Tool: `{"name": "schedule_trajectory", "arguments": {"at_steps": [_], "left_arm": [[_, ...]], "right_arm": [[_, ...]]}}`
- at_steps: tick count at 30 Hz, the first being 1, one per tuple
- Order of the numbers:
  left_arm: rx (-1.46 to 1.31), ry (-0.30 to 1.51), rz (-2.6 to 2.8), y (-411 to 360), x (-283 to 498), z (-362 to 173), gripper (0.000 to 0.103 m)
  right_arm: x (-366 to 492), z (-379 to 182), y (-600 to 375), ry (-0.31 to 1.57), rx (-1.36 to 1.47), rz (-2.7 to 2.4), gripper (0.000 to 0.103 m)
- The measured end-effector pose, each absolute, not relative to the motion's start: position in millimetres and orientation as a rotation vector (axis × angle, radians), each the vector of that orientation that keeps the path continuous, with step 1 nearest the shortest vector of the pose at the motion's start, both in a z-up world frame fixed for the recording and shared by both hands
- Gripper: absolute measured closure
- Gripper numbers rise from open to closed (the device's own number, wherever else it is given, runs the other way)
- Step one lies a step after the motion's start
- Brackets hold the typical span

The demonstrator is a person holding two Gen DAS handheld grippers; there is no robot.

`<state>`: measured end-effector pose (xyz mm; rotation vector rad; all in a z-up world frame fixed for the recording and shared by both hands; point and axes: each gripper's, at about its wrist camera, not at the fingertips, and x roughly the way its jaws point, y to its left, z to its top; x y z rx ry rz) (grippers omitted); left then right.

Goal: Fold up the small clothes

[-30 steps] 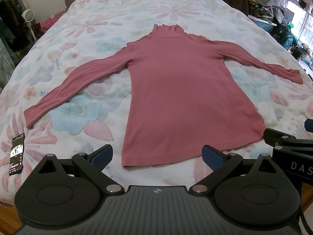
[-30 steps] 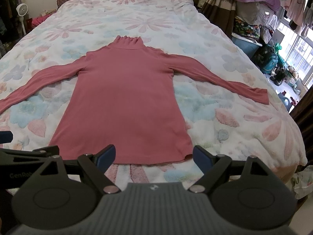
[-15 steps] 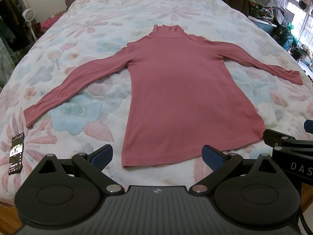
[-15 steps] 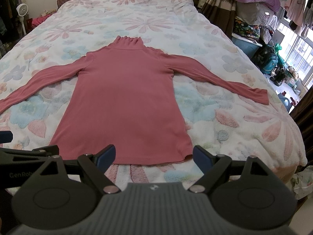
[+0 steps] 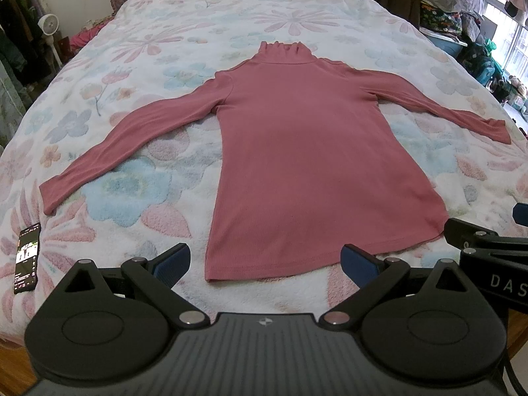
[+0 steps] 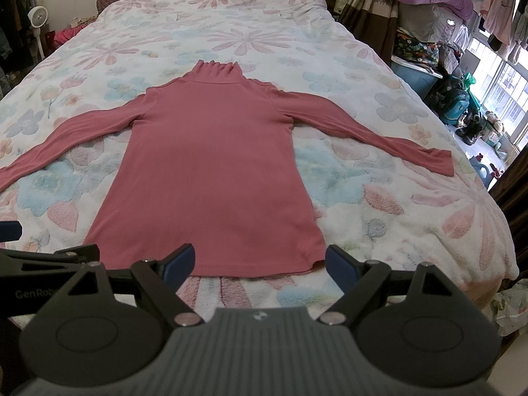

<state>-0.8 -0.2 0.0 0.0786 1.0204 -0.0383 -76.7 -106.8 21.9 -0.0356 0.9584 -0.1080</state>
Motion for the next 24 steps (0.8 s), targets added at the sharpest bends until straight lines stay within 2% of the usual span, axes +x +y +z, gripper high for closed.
{"name": "schedule_trajectory", "arguments": {"at_steps": [24], "left_arm": [[0.076,1.021,-0.037,5,2,14,0.000]], "right_arm": [[-78,22,-106,0.955,-0.035,-0.106,0.021]]}}
